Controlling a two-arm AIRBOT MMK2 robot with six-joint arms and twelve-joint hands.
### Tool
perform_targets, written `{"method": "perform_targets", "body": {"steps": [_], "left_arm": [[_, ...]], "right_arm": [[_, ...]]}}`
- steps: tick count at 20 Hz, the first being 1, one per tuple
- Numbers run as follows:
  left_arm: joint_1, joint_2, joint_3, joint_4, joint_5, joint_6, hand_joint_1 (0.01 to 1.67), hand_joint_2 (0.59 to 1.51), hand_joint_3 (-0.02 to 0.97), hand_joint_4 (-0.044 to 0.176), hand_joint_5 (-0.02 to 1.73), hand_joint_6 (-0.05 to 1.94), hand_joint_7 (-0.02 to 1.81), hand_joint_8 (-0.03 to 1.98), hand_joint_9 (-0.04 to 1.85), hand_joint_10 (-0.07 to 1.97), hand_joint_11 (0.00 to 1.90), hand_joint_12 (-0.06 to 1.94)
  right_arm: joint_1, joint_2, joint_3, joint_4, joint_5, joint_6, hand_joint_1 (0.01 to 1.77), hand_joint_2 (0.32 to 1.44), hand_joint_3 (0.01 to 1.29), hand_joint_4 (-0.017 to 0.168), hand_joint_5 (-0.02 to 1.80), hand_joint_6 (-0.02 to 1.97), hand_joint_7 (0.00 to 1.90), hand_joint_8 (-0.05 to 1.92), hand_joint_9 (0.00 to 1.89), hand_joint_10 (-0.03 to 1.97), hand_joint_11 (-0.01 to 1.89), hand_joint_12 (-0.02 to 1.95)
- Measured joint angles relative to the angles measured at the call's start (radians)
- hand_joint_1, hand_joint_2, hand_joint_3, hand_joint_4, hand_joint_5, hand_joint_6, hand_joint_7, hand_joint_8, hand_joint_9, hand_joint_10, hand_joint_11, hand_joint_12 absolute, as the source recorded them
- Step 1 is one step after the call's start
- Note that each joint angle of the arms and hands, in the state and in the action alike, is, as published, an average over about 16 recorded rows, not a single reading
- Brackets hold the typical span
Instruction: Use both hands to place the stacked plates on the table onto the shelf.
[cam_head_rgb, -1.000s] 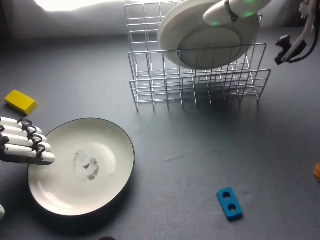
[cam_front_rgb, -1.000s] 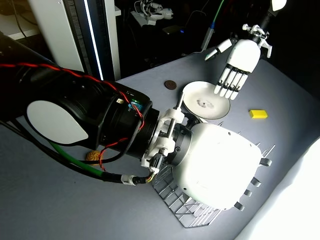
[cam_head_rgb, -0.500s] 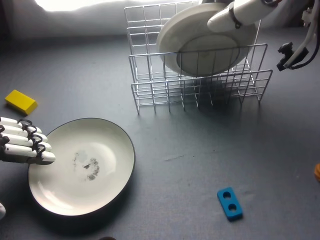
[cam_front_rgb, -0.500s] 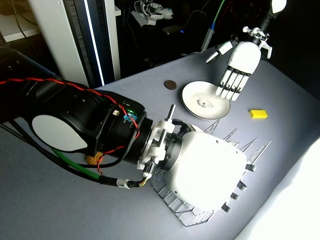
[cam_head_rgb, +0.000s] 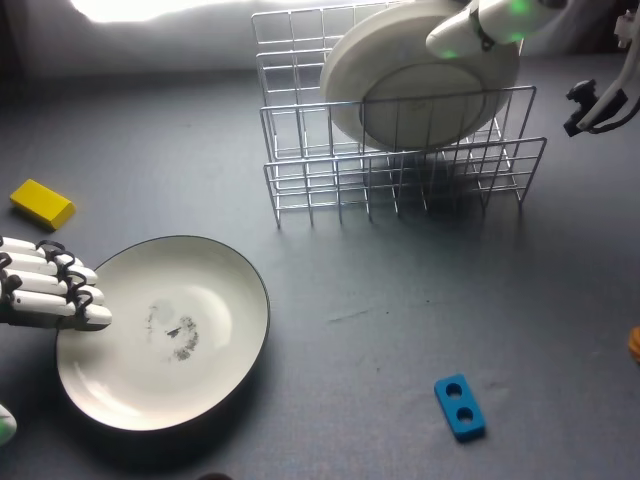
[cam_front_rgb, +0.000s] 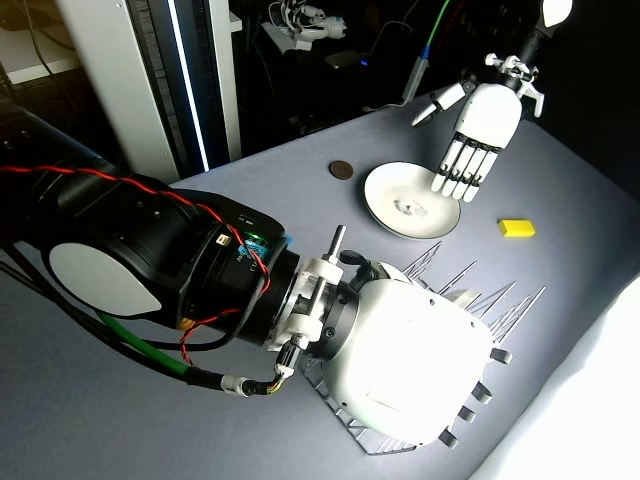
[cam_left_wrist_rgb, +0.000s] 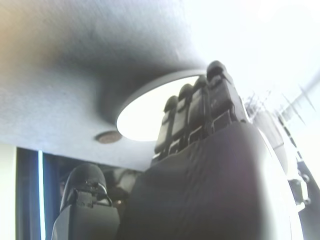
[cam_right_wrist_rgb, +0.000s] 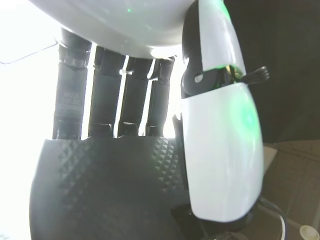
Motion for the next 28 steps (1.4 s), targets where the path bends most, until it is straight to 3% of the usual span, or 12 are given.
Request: {"method": "perform_targets", "body": {"steps": [9,16,22,28], "left_arm": [[0.017,0.000,-0.016,-0.010,0.026,0.001,0.01,1.094,0.018,-0.002,0.02,0.01,0.02,0.01,-0.02,-0.03,0.01,0.01],[0.040,0.001,-0.027,-0.016,0.042,0.001,0.01,1.092,0.018,-0.001,0.02,0.01,0.01,0.01,-0.02,-0.03,0.01,0.01],[0.071,0.001,-0.040,-0.025,0.062,0.001,0.01,1.092,0.017,-0.001,0.01,0.00,0.01,0.00,-0.02,-0.03,0.02,0.01],[0.102,0.001,-0.048,-0.035,0.078,0.001,0.01,1.094,0.017,-0.002,0.00,-0.01,0.00,0.00,-0.02,-0.04,0.02,0.02]], "right_arm": [[0.013,0.010,0.002,0.000,0.009,-0.004,1.10,1.07,0.01,-0.006,0.90,0.26,1.08,0.17,1.07,0.12,0.65,1.13],[0.074,0.036,-0.024,-0.072,0.010,-0.040,1.02,1.09,0.01,-0.002,0.90,0.05,1.03,0.02,1.02,0.03,0.54,1.17],[0.149,0.074,-0.130,-0.178,-0.006,-0.220,0.99,1.07,0.01,-0.002,0.80,0.04,0.91,0.02,0.91,0.02,0.43,1.15],[0.183,0.096,-0.308,-0.272,-0.033,-0.508,0.97,1.01,0.01,0.001,0.53,0.04,0.56,0.02,0.55,0.02,0.24,0.79]]}}
